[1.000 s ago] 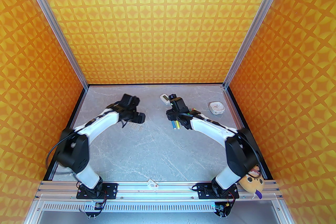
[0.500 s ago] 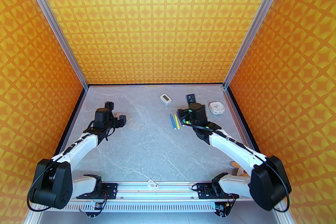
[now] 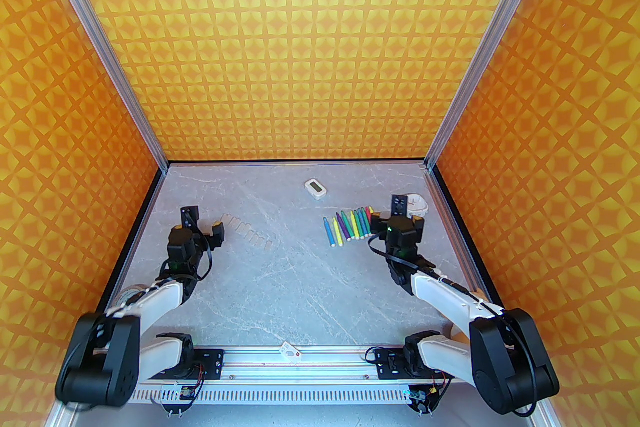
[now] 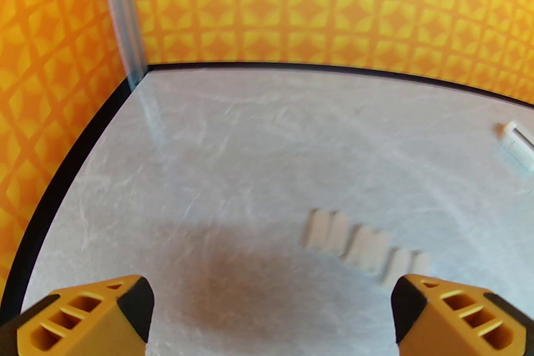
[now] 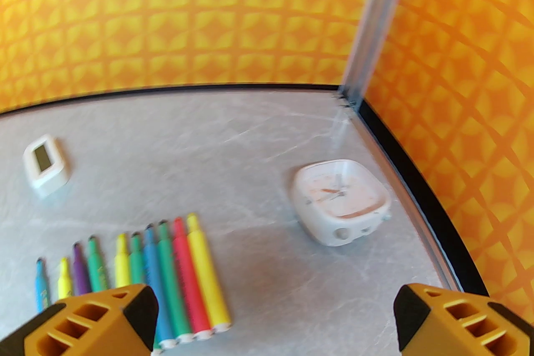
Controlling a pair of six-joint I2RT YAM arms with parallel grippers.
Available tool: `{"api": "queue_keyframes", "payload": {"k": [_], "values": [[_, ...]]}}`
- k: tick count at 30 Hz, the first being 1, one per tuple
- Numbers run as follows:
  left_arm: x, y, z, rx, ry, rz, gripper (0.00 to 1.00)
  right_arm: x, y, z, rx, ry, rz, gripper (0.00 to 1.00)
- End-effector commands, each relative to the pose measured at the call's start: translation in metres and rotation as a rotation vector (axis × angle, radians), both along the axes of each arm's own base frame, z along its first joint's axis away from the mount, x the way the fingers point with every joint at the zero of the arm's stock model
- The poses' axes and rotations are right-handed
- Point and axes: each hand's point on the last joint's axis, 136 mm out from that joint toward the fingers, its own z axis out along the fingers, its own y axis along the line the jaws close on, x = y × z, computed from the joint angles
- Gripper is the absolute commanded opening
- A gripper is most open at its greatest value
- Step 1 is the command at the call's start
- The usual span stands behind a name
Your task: Open the pen caps
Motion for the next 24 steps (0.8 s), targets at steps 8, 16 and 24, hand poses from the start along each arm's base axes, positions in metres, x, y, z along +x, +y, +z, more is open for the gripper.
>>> {"api": "queue_keyframes", "payload": {"k": [8,16,24], "values": [[0.019,0.018,0.008,0.081,-0.147,0.057,0.99,0.023,0.011,-0.029,0.025,-0.045,0.088,0.98],[0.03,0.033,-0.006,0.036,-0.083,0.101,0.99,0.027,0.02,-0.042,0.051,-0.046,0.173,0.99],[0.03,0.033,-0.006,0.03,-0.087,0.095,0.99,0.027,0.02,-0.043,0.049,-0.047,0.177,0.99]]}}
